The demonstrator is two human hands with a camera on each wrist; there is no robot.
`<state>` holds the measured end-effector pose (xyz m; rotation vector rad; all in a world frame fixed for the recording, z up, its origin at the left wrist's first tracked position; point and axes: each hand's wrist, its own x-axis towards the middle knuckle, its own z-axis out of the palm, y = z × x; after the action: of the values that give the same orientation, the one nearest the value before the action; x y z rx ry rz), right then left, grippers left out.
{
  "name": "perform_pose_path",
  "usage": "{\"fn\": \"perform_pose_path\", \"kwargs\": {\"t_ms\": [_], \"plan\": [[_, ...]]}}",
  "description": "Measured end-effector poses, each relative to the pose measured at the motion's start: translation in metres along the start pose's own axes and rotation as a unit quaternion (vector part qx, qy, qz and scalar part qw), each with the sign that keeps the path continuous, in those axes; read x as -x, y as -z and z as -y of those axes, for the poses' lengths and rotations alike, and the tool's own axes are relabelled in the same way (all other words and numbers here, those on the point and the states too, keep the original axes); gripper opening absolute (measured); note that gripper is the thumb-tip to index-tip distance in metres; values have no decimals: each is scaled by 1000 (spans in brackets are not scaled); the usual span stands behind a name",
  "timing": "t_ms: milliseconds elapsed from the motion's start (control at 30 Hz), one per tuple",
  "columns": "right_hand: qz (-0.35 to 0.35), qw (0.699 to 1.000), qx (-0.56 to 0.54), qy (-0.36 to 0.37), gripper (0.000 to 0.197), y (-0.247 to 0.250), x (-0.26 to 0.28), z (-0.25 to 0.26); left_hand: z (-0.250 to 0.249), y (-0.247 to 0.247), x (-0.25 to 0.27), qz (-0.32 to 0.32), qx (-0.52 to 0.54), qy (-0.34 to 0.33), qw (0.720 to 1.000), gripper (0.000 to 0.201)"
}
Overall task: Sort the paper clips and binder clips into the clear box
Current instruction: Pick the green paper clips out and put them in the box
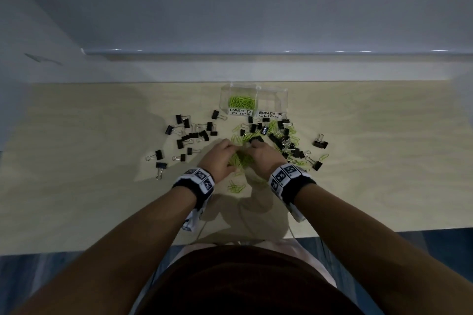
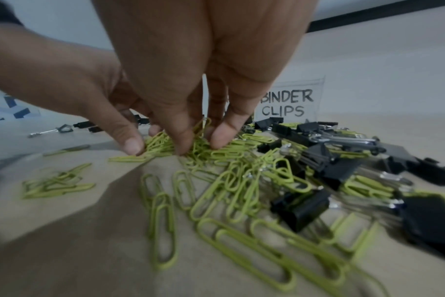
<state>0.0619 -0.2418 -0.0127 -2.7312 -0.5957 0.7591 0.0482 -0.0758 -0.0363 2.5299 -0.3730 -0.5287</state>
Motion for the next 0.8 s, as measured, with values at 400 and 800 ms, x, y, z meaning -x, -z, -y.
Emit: {"fn": "perform_pose_path", "kwargs": {"t_ms": [400,800], "plan": [[-113,956,-246,-110,11,17,-3,-22,-5,22,-22,35,-23,-29,999,5],[-238,905,-329,-128,17,113,-92,-17,-16,109,-106,-203,119,72,969,4]]}}
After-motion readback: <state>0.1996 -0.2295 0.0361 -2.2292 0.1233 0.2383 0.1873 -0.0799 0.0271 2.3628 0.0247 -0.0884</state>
